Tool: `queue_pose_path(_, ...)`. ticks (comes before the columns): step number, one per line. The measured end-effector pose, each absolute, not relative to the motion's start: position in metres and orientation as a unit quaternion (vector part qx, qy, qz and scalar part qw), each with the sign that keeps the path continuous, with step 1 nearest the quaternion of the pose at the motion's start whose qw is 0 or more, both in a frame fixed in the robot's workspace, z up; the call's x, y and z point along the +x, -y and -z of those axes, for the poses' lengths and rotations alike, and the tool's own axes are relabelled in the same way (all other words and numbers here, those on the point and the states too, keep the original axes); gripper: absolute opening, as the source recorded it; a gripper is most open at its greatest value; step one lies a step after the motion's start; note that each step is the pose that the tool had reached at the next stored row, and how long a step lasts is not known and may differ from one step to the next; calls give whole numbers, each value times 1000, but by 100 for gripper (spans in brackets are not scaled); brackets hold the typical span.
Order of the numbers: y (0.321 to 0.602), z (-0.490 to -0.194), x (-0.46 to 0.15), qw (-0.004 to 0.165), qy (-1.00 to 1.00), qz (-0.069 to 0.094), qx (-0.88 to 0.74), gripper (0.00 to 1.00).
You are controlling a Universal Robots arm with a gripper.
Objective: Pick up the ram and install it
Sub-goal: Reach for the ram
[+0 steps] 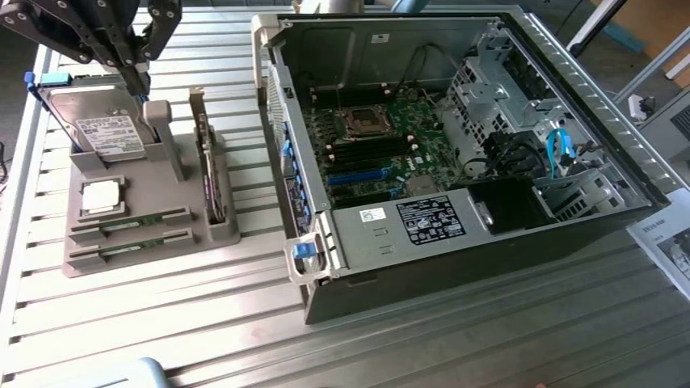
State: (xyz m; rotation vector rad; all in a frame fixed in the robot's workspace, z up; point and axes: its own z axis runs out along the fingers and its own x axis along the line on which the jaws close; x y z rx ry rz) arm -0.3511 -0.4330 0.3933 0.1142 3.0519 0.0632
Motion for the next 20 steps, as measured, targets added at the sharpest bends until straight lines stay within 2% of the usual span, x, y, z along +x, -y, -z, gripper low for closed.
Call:
queue_pose_path(12, 475, -393, -351, 43, -998, -20, 37, 11)
queue_pose_path(20, 490, -393, -352, 43, -998, -20, 38, 11)
